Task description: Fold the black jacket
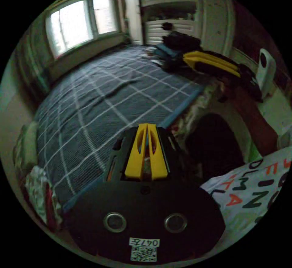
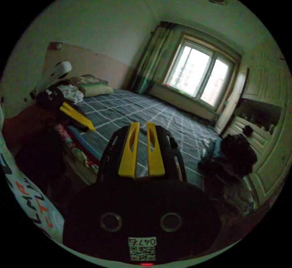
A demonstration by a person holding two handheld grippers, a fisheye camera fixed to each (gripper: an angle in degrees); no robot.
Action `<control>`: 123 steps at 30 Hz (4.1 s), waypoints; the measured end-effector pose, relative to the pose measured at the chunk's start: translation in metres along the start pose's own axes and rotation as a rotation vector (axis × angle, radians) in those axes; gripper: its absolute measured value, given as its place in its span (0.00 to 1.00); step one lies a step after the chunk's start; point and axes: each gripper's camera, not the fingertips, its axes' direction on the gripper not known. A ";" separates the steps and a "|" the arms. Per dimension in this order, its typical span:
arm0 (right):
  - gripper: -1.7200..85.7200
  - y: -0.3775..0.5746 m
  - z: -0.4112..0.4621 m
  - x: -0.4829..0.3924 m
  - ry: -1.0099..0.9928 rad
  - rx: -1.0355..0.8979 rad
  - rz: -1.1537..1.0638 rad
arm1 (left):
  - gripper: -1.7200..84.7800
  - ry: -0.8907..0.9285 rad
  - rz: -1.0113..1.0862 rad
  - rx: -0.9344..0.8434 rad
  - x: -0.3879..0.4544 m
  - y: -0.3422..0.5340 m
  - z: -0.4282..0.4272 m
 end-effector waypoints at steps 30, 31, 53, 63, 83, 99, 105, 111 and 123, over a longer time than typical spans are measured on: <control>0.03 0.069 -0.073 0.490 0.428 -0.286 0.236 | 0.16 0.358 0.054 0.067 0.147 -0.641 0.152; 0.03 0.075 -0.088 0.490 0.397 -0.243 0.223 | 0.17 0.400 0.035 0.022 0.158 -0.670 0.164; 0.11 -0.004 -0.271 0.335 -0.123 0.281 -0.077 | 0.01 0.045 0.236 0.359 0.145 -0.558 -0.113; 0.15 -0.065 -0.256 0.231 -0.490 0.277 -0.054 | 0.01 -0.146 0.089 0.254 0.078 -0.431 -0.215; 0.20 -0.065 -0.168 0.127 -0.624 -0.164 -0.149 | 0.01 0.070 -0.056 0.391 -0.065 -0.269 -0.313; 0.02 -0.103 -0.164 0.139 -0.290 0.158 -0.015 | 0.01 0.052 0.064 0.394 -0.197 -0.326 -0.351; 0.03 -0.070 -0.129 0.064 -0.632 -0.039 -0.121 | 0.01 0.113 -0.148 0.200 -0.246 -0.210 -0.289; 0.05 -0.011 -0.070 -0.022 -0.968 -0.287 -0.127 | 0.02 -0.033 -0.369 -0.278 -0.293 -0.074 -0.170; 0.12 0.018 -0.043 0.035 -0.697 -0.381 0.071 | 0.07 -0.294 -0.448 -0.162 -0.341 -0.003 -0.176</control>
